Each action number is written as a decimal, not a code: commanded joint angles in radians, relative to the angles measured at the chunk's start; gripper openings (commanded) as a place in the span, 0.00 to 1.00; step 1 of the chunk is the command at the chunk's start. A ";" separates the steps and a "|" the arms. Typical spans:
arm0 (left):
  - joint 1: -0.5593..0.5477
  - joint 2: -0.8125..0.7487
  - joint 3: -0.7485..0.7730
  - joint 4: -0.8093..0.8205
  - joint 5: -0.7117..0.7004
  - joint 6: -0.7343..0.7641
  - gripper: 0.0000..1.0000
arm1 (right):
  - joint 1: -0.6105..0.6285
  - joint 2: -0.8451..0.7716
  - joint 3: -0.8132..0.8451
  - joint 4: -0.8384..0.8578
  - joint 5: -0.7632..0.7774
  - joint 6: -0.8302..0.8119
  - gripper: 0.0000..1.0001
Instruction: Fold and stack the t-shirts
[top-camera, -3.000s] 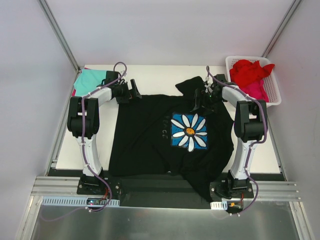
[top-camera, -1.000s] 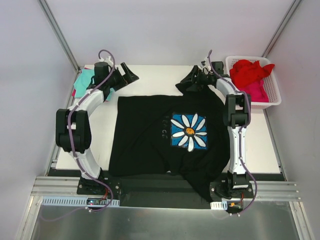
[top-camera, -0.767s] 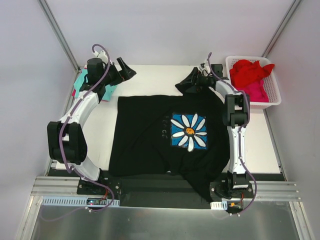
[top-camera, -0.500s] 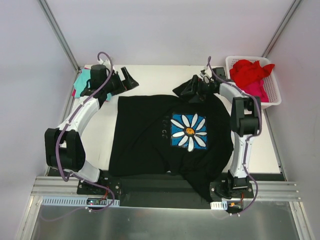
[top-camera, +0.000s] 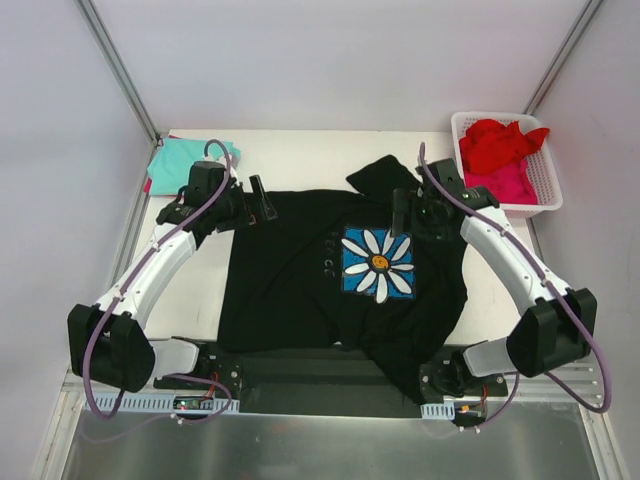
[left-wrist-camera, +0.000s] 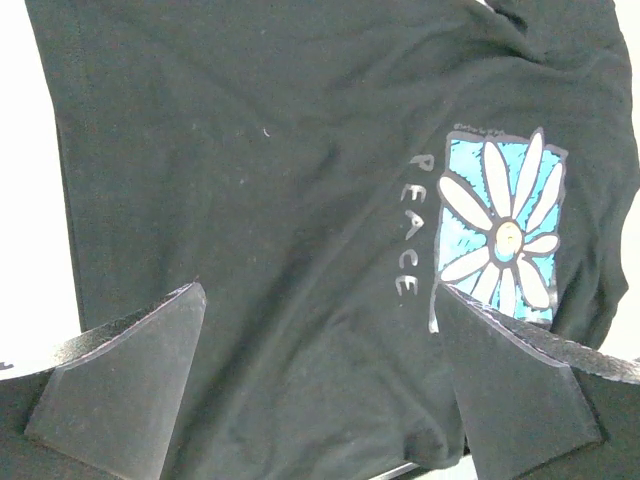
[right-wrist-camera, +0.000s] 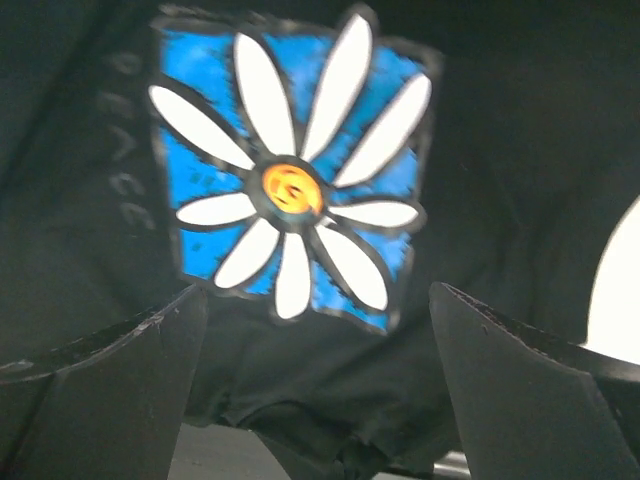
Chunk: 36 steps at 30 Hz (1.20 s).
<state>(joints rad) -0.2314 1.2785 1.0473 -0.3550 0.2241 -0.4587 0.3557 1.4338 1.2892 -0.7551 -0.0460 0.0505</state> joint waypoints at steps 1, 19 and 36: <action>-0.028 -0.028 -0.015 -0.105 -0.083 0.032 0.99 | 0.009 -0.143 -0.109 -0.087 0.212 0.141 0.96; -0.098 -0.246 -0.181 -0.242 0.029 -0.057 0.99 | 0.399 -0.447 -0.430 -0.179 0.163 0.422 0.99; -0.200 -0.157 -0.158 -0.274 0.017 -0.080 0.99 | 0.687 -0.628 -0.608 -0.165 0.178 0.676 0.74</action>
<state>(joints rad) -0.4126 1.0889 0.8371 -0.6128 0.2527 -0.5323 0.9901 0.8272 0.7116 -0.9241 0.1085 0.6533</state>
